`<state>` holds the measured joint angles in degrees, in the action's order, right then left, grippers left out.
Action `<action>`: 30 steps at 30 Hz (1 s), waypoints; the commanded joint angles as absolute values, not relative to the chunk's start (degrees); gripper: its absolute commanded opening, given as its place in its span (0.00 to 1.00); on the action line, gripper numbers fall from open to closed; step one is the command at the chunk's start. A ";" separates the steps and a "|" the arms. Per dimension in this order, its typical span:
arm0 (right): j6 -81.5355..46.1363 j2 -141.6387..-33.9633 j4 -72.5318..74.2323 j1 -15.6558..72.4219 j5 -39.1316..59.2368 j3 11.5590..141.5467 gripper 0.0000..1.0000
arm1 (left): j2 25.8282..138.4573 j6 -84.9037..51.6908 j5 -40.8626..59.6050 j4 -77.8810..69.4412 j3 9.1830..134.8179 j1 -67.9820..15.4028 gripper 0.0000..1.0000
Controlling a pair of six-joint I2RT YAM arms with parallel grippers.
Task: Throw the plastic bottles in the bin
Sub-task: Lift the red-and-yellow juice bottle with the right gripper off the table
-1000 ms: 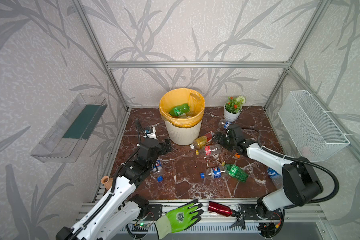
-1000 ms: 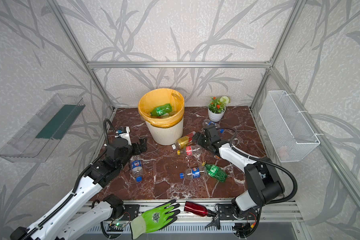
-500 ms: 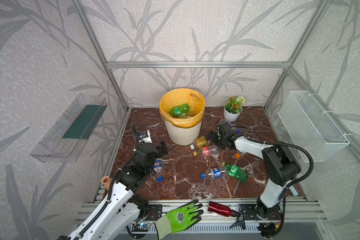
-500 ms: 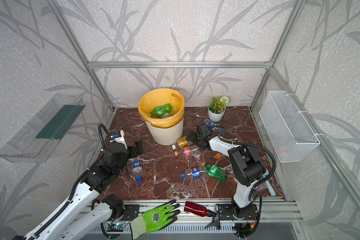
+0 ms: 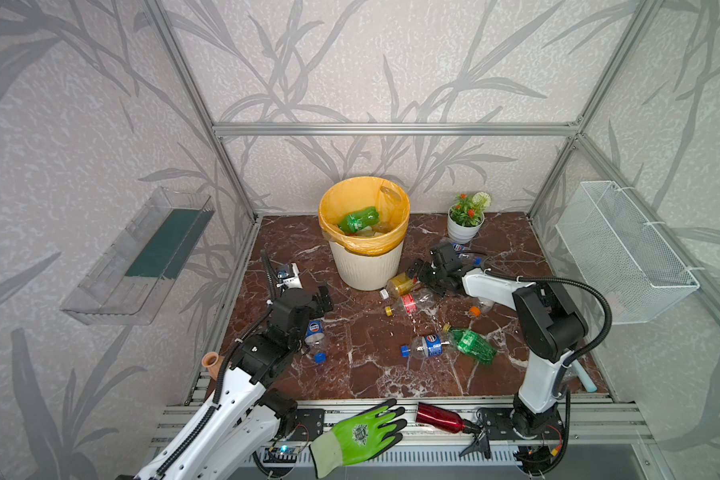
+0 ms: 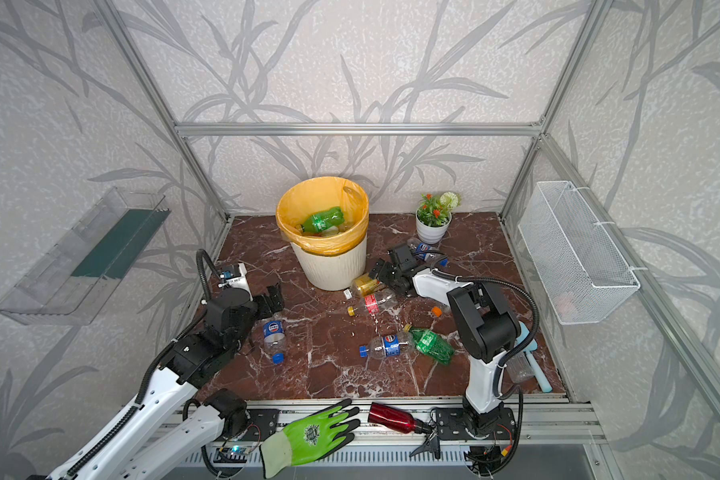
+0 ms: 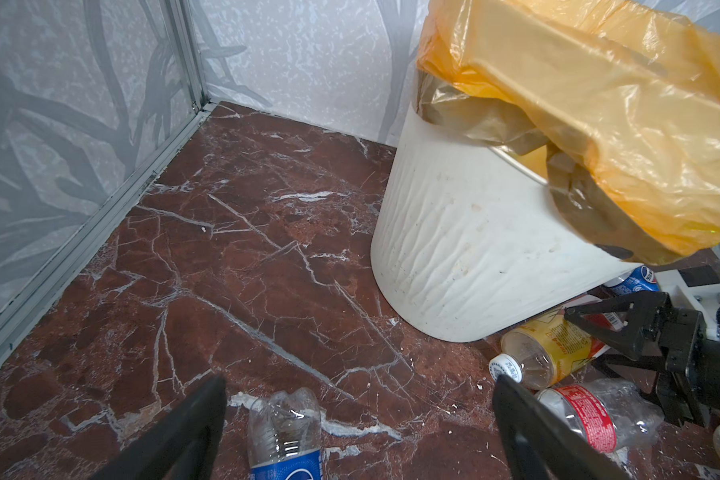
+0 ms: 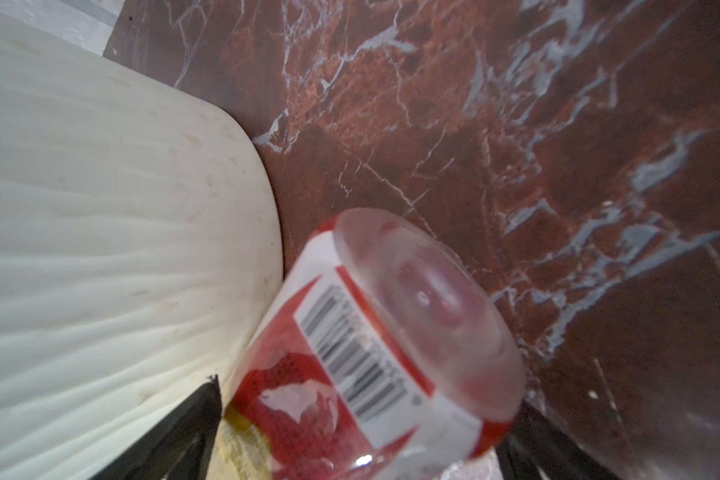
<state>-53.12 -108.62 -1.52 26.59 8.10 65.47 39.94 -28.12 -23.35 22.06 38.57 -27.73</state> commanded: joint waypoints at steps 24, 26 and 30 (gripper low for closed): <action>-53.62 -109.38 -1.68 21.50 4.42 63.22 0.79 | 35.92 -29.35 -28.47 24.63 36.33 -27.84 0.99; -53.36 -109.01 -1.82 21.06 4.09 62.78 0.79 | 35.88 -29.30 -28.50 24.78 36.30 -27.80 0.99; -52.85 -108.46 -2.21 20.57 4.26 62.30 0.81 | 35.94 -29.39 -28.82 24.79 36.29 -27.78 0.99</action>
<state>-54.15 -109.19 1.52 21.17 5.98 63.88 36.42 -28.18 -27.03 23.51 36.99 -27.73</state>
